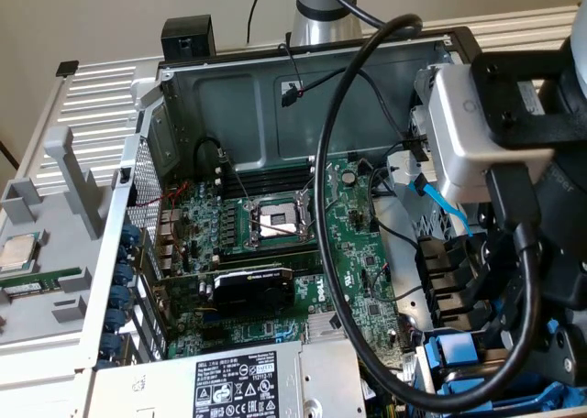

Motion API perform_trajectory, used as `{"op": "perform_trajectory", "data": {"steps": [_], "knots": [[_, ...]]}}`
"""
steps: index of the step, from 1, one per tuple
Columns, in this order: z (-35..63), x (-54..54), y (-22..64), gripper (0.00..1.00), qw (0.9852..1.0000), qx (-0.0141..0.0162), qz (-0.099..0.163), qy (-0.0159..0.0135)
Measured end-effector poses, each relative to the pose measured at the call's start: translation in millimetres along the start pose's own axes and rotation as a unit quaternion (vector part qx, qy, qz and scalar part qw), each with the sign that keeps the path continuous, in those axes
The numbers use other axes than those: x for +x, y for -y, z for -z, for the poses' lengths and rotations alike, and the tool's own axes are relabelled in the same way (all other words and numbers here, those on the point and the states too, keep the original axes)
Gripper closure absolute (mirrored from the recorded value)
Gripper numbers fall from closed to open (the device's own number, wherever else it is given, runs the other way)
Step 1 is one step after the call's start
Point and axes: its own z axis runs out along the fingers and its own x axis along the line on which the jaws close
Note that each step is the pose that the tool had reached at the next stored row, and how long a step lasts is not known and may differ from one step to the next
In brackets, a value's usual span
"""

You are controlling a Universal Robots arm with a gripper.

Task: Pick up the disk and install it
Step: 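Insert the second disk wire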

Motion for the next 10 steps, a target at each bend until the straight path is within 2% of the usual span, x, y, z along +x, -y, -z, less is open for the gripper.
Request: {"op": "perform_trajectory", "data": {"steps": [9, 10], "knots": [[-0.1, 0.0, 0.0, 0.63, 1.0000, -0.0005, 0.000, 0.0000], [-0.1, 0.0, 0.1, 0.65, 1.0000, -0.0005, 0.000, 0.0001]]}}
